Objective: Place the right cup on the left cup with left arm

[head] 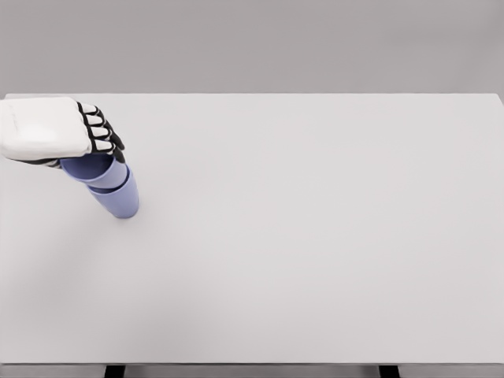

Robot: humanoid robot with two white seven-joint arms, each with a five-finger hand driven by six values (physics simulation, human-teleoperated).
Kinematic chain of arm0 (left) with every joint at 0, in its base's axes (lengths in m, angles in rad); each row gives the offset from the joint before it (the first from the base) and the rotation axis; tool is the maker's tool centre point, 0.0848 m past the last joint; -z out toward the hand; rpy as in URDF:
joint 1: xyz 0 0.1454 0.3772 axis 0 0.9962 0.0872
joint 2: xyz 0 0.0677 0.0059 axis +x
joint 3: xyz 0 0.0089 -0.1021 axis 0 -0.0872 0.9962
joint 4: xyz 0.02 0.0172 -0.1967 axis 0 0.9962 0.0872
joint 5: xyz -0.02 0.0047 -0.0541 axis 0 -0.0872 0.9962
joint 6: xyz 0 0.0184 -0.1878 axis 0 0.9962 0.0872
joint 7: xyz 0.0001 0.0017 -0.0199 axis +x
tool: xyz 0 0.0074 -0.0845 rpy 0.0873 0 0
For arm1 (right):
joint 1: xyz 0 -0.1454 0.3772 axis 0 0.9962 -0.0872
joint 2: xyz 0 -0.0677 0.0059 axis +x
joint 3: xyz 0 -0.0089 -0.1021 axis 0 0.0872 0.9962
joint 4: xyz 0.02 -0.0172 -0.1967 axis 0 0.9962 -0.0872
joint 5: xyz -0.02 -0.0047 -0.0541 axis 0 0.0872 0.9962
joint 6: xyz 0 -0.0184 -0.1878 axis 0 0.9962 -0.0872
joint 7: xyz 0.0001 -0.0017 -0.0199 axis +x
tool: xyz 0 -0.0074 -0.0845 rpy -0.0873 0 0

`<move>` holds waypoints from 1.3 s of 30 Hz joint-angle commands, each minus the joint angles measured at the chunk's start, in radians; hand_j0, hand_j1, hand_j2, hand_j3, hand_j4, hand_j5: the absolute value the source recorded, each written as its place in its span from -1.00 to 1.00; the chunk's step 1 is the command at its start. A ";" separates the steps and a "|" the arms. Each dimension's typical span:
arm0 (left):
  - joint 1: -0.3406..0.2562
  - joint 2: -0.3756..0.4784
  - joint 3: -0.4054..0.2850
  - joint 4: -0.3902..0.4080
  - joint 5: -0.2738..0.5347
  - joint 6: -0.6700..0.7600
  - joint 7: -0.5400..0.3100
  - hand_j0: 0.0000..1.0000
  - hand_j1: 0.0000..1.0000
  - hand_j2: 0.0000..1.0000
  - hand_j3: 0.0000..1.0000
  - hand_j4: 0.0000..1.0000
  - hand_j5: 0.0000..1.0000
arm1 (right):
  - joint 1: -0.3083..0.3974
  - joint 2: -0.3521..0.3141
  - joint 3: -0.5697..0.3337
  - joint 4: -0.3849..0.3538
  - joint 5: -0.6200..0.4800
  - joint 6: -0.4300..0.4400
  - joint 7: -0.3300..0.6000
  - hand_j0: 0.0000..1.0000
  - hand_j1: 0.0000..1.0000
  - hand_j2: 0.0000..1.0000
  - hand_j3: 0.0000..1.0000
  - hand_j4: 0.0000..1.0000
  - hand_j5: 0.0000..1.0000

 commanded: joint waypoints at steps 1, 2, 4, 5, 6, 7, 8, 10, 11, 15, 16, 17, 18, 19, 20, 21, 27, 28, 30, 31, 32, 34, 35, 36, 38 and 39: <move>0.000 0.002 0.001 0.000 0.004 0.001 0.001 0.41 0.41 0.41 0.41 0.41 0.41 | -0.002 0.000 0.000 0.000 0.000 0.000 0.000 1.00 1.00 1.00 1.00 1.00 1.00; 0.000 0.002 0.001 0.000 0.004 0.001 0.001 0.42 0.42 0.42 0.42 0.42 0.42 | 0.000 0.000 0.000 0.000 0.001 0.000 0.000 1.00 1.00 1.00 1.00 1.00 1.00; 0.000 0.005 0.001 0.000 0.003 0.001 0.001 0.43 0.43 0.43 0.43 0.43 0.43 | -0.002 0.000 0.000 0.000 0.001 0.000 0.000 1.00 1.00 1.00 1.00 1.00 1.00; 0.000 0.007 0.001 0.000 0.003 0.001 0.001 0.44 0.44 0.44 0.44 0.44 0.44 | -0.002 0.000 0.000 0.000 0.000 0.000 0.000 1.00 1.00 1.00 1.00 1.00 1.00; 0.000 0.007 0.001 0.000 0.003 0.001 0.001 0.45 0.45 0.45 0.45 0.45 0.45 | -0.002 0.000 0.000 0.000 0.000 0.000 0.000 1.00 1.00 1.00 1.00 1.00 1.00; 0.000 0.009 0.001 0.002 0.003 0.001 0.001 0.48 0.48 0.48 0.48 0.48 0.48 | -0.002 0.000 0.000 0.000 0.000 0.000 0.000 1.00 1.00 1.00 1.00 1.00 1.00; 0.000 0.009 0.001 0.002 0.003 0.001 0.001 0.52 0.52 0.52 0.52 0.52 0.52 | 0.000 0.000 0.000 0.000 0.000 0.000 0.000 1.00 1.00 1.00 1.00 1.00 1.00; 0.000 0.007 0.001 0.002 0.003 0.001 0.001 0.55 0.55 0.55 0.55 0.55 0.55 | -0.002 0.000 0.000 0.000 0.001 0.000 0.000 1.00 1.00 1.00 1.00 1.00 1.00; 0.000 0.007 0.001 0.000 0.003 0.001 0.001 0.56 0.56 0.56 0.56 0.56 0.56 | -0.002 0.000 0.000 0.000 0.001 0.000 0.000 1.00 1.00 1.00 1.00 1.00 1.00; 0.000 0.005 0.001 0.002 0.003 0.001 0.001 0.57 0.57 0.57 0.57 0.57 0.57 | -0.002 0.000 0.000 0.000 0.001 0.000 0.000 1.00 1.00 1.00 1.00 1.00 1.00; 0.000 0.005 0.002 0.002 0.003 0.001 0.001 0.57 0.57 0.57 0.57 0.57 0.57 | -0.002 0.000 0.000 0.000 0.000 0.000 0.000 1.00 1.00 1.00 1.00 1.00 1.00; 0.000 0.005 0.001 0.000 0.003 0.001 0.001 0.58 0.58 0.58 0.58 0.58 0.58 | -0.002 0.000 0.000 0.000 0.000 0.000 0.000 1.00 1.00 1.00 1.00 1.00 1.00; 0.000 0.004 0.002 0.002 0.003 0.001 0.001 0.58 0.58 0.58 0.58 0.58 0.58 | -0.002 0.000 0.000 0.000 0.000 0.000 0.000 1.00 1.00 1.00 1.00 1.00 1.00; 0.000 0.005 0.002 0.000 0.003 0.001 0.001 0.59 0.59 0.59 0.59 0.59 0.59 | -0.002 0.000 0.000 0.000 0.001 0.000 0.000 1.00 1.00 1.00 1.00 1.00 1.00; 0.000 0.005 0.002 0.002 0.003 0.001 0.001 0.60 0.60 0.60 0.60 0.60 0.60 | 0.000 0.000 0.000 0.000 0.001 0.000 0.000 1.00 1.00 1.00 1.00 1.00 1.00; 0.000 0.004 0.001 0.002 0.003 0.001 0.001 0.61 0.61 0.61 0.61 0.61 0.61 | -0.002 0.000 0.000 0.000 0.000 0.000 0.000 1.00 1.00 1.00 1.00 1.00 1.00; 0.000 0.004 0.002 0.002 0.003 0.001 0.001 0.64 0.64 0.64 0.64 0.64 0.64 | 0.000 0.000 0.000 0.000 0.001 0.000 0.000 1.00 1.00 1.00 1.00 1.00 1.00; 0.000 0.004 0.002 0.002 0.003 0.001 0.001 0.65 0.65 0.65 0.65 0.65 0.65 | -0.002 0.000 0.000 0.000 0.000 0.000 0.000 1.00 1.00 1.00 1.00 1.00 1.00; 0.000 0.004 0.002 0.002 0.003 0.001 0.001 0.69 0.69 0.69 0.69 0.69 0.69 | -0.002 0.000 0.000 0.000 0.001 0.000 0.000 1.00 1.00 1.00 1.00 1.00 1.00; 0.000 0.004 0.002 0.002 0.003 0.001 0.001 0.71 0.71 0.71 0.71 0.71 0.71 | -0.002 0.000 0.000 0.000 0.000 0.000 0.000 1.00 1.00 1.00 1.00 1.00 1.00; 0.000 0.004 0.002 0.002 0.003 0.001 0.001 0.71 0.71 0.71 0.71 0.71 0.71 | 0.000 0.000 0.000 0.000 0.000 0.000 0.000 1.00 1.00 1.00 1.00 1.00 1.00; 0.000 0.004 0.002 0.002 0.003 0.001 0.001 0.73 0.73 0.73 0.73 0.73 0.73 | 0.000 0.000 0.000 0.000 0.000 0.000 0.000 1.00 1.00 1.00 1.00 1.00 1.00; 0.000 0.004 0.002 0.002 0.003 0.001 0.001 0.73 0.73 0.73 0.73 0.73 0.73 | -0.002 0.000 0.000 0.000 0.001 0.000 0.000 1.00 1.00 1.00 1.00 1.00 1.00; 0.000 0.004 0.001 0.002 0.003 0.001 0.001 0.73 0.73 0.73 0.73 0.73 0.73 | -0.002 0.000 0.000 0.000 0.001 0.000 0.000 1.00 1.00 1.00 1.00 1.00 1.00; 0.000 0.004 0.001 0.002 0.003 0.001 0.001 0.73 0.73 0.73 0.73 0.73 0.73 | -0.002 0.000 0.000 0.000 0.000 0.000 0.000 1.00 1.00 1.00 1.00 1.00 1.00; 0.000 0.004 0.002 0.002 0.003 0.001 0.001 0.73 0.73 0.73 0.73 0.73 0.73 | 0.000 0.000 0.000 0.000 0.000 0.000 0.000 1.00 1.00 1.00 1.00 1.00 1.00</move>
